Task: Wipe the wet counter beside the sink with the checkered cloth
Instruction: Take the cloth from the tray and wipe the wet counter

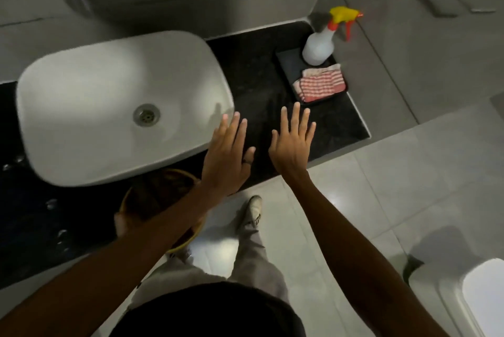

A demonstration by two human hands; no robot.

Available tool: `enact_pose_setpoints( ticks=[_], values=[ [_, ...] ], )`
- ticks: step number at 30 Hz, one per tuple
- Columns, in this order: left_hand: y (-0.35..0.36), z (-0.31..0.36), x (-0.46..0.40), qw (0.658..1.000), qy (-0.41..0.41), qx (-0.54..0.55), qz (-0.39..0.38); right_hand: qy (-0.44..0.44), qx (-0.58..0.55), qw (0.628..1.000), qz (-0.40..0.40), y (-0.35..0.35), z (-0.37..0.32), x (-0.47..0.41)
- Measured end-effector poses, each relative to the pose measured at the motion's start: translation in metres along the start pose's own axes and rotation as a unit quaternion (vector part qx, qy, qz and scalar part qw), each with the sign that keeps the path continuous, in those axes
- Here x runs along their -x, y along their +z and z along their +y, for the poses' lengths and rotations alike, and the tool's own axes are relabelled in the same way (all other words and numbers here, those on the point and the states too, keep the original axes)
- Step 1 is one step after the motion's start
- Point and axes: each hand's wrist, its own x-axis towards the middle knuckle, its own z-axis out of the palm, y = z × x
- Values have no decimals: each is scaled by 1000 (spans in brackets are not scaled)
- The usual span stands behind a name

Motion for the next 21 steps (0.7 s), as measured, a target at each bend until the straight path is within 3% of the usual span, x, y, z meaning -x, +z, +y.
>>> enact_pose_setpoints(
  ticks=[5, 9, 12, 16, 21],
  values=[
    [71, 66, -131, 989, -42, -23, -140, 85, -71, 993, -51, -8, 86, -114],
    [125, 92, -225, 969, -86, -29, -229, 102, -78, 989, -67, -7, 130, -186],
    [149, 101, -264, 969, -89, -46, -225, 161, -85, 982, -54, -7, 143, -217],
    [169, 106, -296, 968, -119, -100, -197, 177, -46, 980, -77, 4, 147, -239],
    [170, 108, -311, 961, -164, -33, -221, 111, -10, 987, -118, 7, 157, -248]
  ],
)
